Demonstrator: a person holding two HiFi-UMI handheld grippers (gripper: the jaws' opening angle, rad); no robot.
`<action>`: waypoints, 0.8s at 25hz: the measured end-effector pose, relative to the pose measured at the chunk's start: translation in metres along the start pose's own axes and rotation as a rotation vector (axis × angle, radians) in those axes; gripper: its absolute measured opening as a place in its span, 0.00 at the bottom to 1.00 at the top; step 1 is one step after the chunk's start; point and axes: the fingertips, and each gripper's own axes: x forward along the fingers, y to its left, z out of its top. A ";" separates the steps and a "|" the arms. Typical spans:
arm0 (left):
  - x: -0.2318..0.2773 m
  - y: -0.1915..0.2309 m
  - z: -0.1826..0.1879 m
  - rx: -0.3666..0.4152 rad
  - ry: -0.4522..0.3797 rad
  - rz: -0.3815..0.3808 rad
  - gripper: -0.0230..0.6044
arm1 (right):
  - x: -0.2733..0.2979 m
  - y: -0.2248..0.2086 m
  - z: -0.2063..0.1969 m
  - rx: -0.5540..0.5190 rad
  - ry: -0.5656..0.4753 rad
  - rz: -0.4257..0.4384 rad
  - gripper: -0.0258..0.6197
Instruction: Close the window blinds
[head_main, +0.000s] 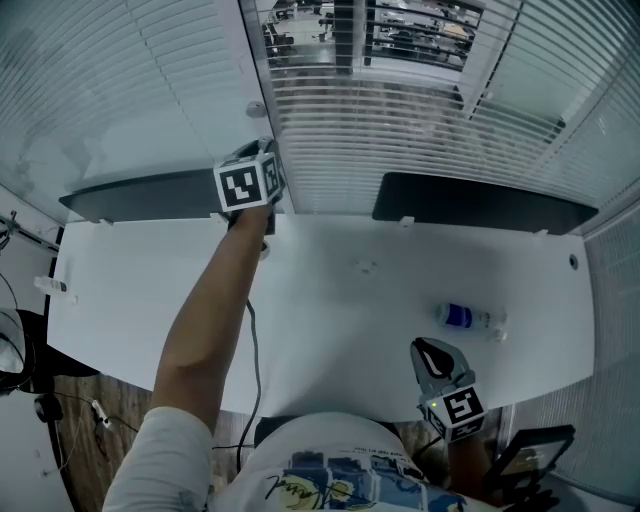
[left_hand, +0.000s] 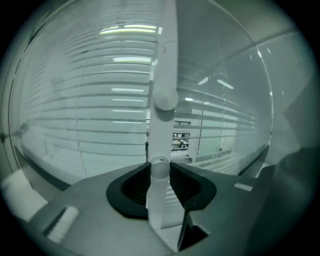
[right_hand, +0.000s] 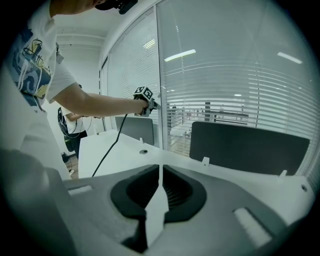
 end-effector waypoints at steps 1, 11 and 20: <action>-0.001 -0.001 0.001 0.085 0.010 0.029 0.23 | 0.000 0.000 0.000 -0.001 0.001 0.002 0.06; -0.001 -0.005 0.003 0.518 0.042 0.156 0.23 | 0.002 -0.001 -0.001 -0.002 0.009 -0.003 0.06; -0.007 -0.001 0.006 0.096 -0.048 0.046 0.25 | -0.001 -0.003 0.000 0.019 -0.004 -0.010 0.06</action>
